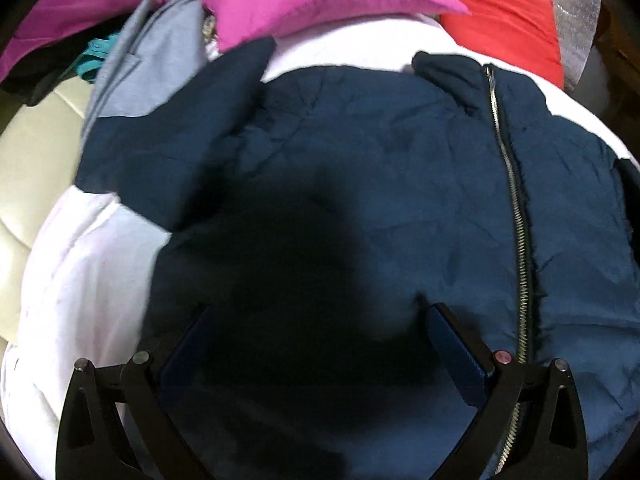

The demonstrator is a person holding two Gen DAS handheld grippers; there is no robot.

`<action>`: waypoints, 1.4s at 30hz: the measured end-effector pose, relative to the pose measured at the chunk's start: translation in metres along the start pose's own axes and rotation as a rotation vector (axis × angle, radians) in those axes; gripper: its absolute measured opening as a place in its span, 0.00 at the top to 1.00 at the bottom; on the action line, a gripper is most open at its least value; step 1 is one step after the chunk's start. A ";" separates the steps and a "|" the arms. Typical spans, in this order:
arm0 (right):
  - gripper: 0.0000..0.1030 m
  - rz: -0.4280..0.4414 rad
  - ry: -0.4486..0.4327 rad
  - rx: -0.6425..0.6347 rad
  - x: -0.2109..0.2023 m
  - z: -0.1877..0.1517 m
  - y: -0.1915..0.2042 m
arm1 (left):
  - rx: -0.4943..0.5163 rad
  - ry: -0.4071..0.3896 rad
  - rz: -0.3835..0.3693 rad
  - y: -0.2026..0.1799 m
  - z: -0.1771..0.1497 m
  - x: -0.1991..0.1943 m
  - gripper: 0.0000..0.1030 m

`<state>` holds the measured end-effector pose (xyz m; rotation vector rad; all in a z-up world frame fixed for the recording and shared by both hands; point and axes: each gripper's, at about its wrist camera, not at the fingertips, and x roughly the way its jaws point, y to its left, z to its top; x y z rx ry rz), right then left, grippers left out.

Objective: Fold large clothes

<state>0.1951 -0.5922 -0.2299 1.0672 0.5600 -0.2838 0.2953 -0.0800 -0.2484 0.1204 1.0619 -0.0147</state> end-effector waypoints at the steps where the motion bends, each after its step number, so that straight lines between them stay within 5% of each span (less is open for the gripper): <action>1: 0.06 -0.008 -0.003 0.030 0.013 0.009 -0.010 | 0.003 0.006 -0.002 0.000 0.000 0.004 0.00; 8: 0.32 0.006 -0.062 0.157 0.052 0.033 -0.042 | 0.014 0.003 -0.026 -0.006 0.001 0.014 0.00; 12: 0.65 0.046 -0.039 0.168 0.068 0.038 -0.042 | -0.001 0.007 -0.050 -0.003 -0.001 0.017 0.00; 16: 0.67 0.112 -0.068 0.108 0.055 0.024 -0.014 | 0.014 0.022 -0.058 0.000 0.001 0.018 0.00; 22: 0.67 0.265 -0.042 -0.136 0.026 -0.026 0.086 | -0.075 -0.081 -0.051 0.037 0.018 -0.003 0.00; 31: 0.66 0.355 0.245 -0.258 0.082 -0.172 0.180 | -0.208 -0.167 0.015 0.090 0.024 -0.020 0.00; 32: 0.64 0.341 0.276 -0.251 0.091 -0.187 0.179 | -0.215 -0.168 0.016 0.087 0.021 -0.025 0.00; 35: 0.33 0.313 0.392 -0.193 0.120 -0.210 0.164 | -0.237 -0.172 0.013 0.097 0.019 -0.028 0.00; 40: 0.26 0.232 0.408 -0.143 0.115 -0.216 0.136 | -0.285 -0.174 -0.010 0.110 0.025 -0.031 0.00; 42: 0.12 0.241 0.363 -0.131 0.102 -0.207 0.132 | -0.313 -0.178 -0.021 0.114 0.029 -0.033 0.00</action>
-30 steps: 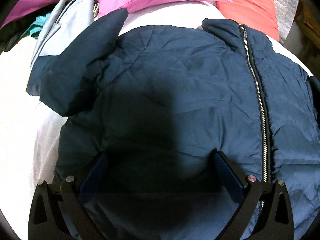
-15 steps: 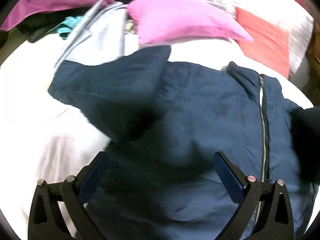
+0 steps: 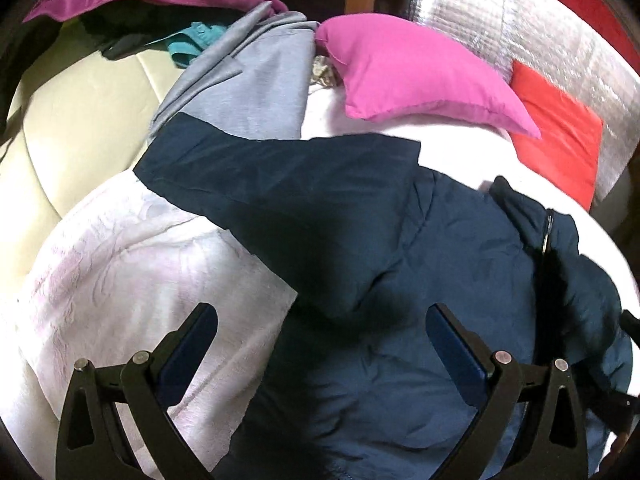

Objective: Fold large clothes

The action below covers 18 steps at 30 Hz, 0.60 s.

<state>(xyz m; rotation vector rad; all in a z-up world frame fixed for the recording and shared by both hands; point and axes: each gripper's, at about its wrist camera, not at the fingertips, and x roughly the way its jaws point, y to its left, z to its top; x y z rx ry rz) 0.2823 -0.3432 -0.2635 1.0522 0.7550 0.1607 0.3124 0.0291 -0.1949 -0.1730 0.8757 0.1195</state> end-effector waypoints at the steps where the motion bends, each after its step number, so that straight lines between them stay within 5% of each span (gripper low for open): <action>1: 0.08 -0.004 -0.040 0.006 -0.010 0.005 -0.002 | -0.009 -0.002 -0.005 0.002 0.001 -0.002 0.00; 2: 0.02 -0.006 -0.074 0.023 -0.017 0.012 -0.005 | -0.018 -0.004 -0.011 0.004 0.003 -0.003 0.00; 10: 0.01 0.020 -0.063 0.200 0.004 0.036 -0.016 | -0.065 -0.033 0.011 0.019 0.007 -0.012 0.00; 14: 0.01 0.083 -0.067 -0.043 0.010 0.023 0.055 | -0.104 -0.023 0.031 0.029 0.011 -0.007 0.00; 18: 0.01 0.162 0.054 -0.347 0.023 -0.009 0.128 | -0.140 -0.010 0.051 0.040 0.013 -0.005 0.00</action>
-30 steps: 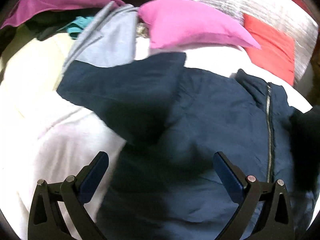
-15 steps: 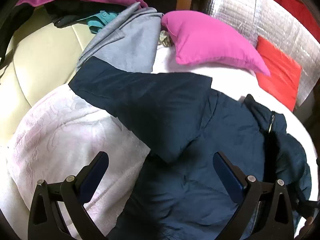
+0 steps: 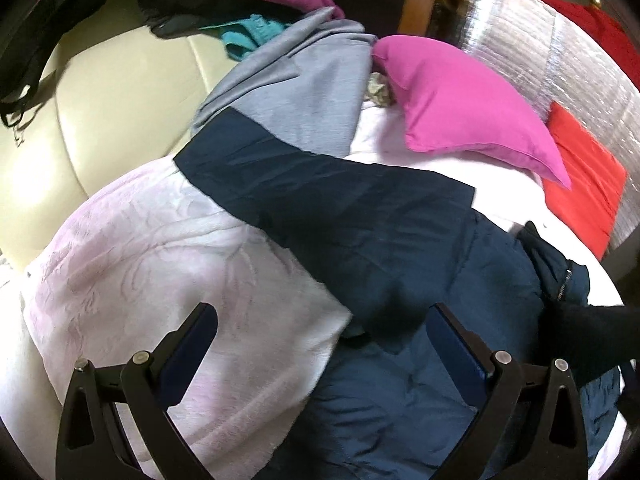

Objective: Fold large clothes

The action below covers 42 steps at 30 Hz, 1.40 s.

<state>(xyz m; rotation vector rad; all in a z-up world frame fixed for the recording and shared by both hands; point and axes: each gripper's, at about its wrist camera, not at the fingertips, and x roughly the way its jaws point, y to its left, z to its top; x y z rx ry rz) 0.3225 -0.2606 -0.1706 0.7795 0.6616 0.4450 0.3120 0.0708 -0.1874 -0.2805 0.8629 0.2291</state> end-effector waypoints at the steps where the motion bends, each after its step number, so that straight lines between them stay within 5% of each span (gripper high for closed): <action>1: 0.01 0.002 0.028 -0.056 0.005 -0.005 0.012 | -0.007 0.004 0.004 0.002 0.001 0.001 0.00; 10: 0.04 -0.097 0.020 -0.024 0.008 -0.023 -0.020 | -0.071 0.022 0.021 0.021 0.008 0.007 0.00; 15: 0.23 -0.193 0.058 0.032 0.017 -0.021 -0.050 | -0.118 0.045 0.008 0.035 0.017 0.013 0.00; 19: 0.35 -0.343 0.205 0.070 0.054 -0.032 -0.084 | -0.207 0.036 0.015 0.069 0.030 0.018 0.00; 20: 0.44 -0.370 0.209 0.066 0.056 -0.033 -0.088 | -0.233 0.037 0.023 0.080 0.034 0.021 0.00; 24: 0.44 -0.348 0.178 0.033 0.048 -0.031 -0.075 | -0.339 0.038 0.034 0.118 0.040 0.036 0.00; 30: 0.39 -0.312 0.140 -0.126 0.033 -0.045 -0.033 | -0.447 0.060 -0.064 0.145 0.049 0.065 0.00; 42: 0.29 -0.223 0.144 -0.100 0.015 -0.087 -0.032 | -0.436 0.161 -0.371 0.098 0.052 0.117 0.00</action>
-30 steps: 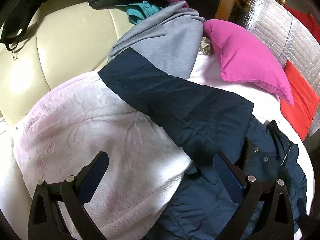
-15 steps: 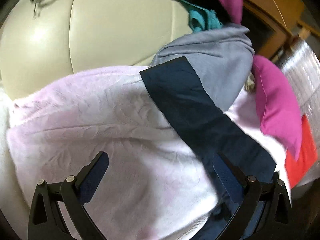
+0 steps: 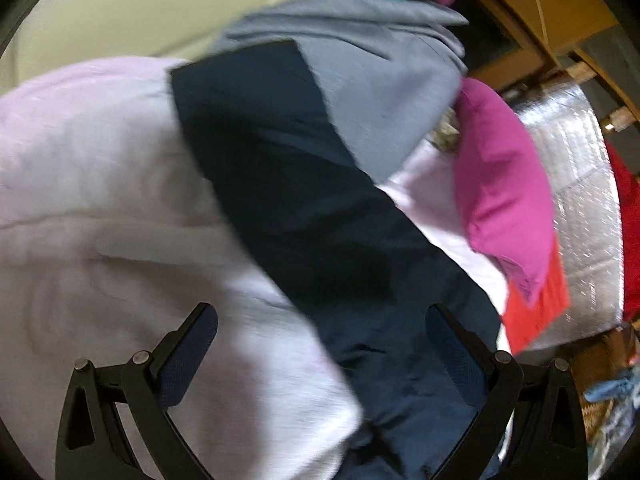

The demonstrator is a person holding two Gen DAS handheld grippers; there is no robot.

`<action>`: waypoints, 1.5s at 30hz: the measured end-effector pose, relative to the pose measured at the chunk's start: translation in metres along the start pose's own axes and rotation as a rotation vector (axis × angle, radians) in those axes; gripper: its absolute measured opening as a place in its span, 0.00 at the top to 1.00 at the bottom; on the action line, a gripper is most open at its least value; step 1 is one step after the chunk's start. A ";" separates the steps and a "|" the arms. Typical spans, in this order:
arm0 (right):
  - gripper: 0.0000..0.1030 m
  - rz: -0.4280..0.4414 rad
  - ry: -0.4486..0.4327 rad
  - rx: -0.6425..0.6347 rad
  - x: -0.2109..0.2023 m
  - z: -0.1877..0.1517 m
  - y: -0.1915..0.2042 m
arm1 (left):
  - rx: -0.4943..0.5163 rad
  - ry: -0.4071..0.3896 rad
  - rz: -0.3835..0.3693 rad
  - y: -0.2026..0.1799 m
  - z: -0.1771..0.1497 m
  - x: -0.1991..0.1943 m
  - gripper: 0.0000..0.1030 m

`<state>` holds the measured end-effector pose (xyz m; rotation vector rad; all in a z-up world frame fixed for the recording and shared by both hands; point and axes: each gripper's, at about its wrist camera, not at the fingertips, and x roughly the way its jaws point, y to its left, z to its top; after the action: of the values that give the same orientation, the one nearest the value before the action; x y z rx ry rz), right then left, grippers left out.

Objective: Fold large clothes

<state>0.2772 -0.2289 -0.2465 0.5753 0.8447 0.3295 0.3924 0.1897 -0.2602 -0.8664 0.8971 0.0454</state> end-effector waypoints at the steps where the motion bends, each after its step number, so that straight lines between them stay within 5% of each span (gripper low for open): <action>1: 0.29 0.002 -0.002 0.002 -0.002 -0.002 -0.001 | -0.001 0.011 -0.011 -0.003 -0.001 0.005 0.01; 3: 0.29 0.010 -0.008 0.016 -0.005 -0.004 -0.003 | -0.011 0.029 -0.028 -0.005 -0.002 0.013 0.06; 8: 0.29 0.009 -0.017 0.034 -0.011 -0.007 -0.009 | -0.093 0.092 -0.143 0.003 -0.001 0.041 0.56; 11: 0.29 0.003 -0.026 0.041 -0.014 -0.008 -0.011 | -0.064 0.067 -0.140 -0.005 -0.001 0.037 0.72; 17: 0.29 0.001 -0.075 0.044 -0.029 -0.009 -0.008 | 0.138 -0.003 -0.135 -0.059 -0.019 0.003 0.84; 22: 0.29 -0.005 -0.112 0.075 -0.040 -0.011 -0.012 | 0.328 0.031 -0.181 -0.121 -0.078 -0.014 0.84; 25: 0.29 -0.007 -0.128 0.103 -0.047 -0.014 -0.017 | 0.380 0.142 -0.164 -0.137 -0.113 0.004 0.79; 28: 0.29 -0.021 -0.149 0.101 -0.057 -0.015 -0.018 | 0.284 0.257 -0.125 -0.123 -0.124 0.023 0.52; 31: 0.29 -0.027 -0.170 0.100 -0.068 -0.016 -0.020 | 0.132 0.339 -0.188 -0.101 -0.113 0.016 0.36; 34: 0.26 -0.015 -0.193 0.122 -0.077 -0.016 -0.024 | 0.021 0.315 -0.205 -0.073 -0.094 -0.005 0.21; 38: 0.26 -0.008 -0.203 0.125 -0.079 -0.020 -0.023 | -0.147 0.227 -0.185 -0.026 -0.060 -0.022 0.19; 45: 0.25 -0.014 -0.177 0.107 -0.071 -0.022 -0.021 | -0.260 0.246 -0.239 -0.005 -0.040 0.016 0.20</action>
<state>0.2169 -0.2734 -0.2275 0.6872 0.6984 0.2176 0.3782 0.1543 -0.2812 -1.2361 1.0250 -0.1581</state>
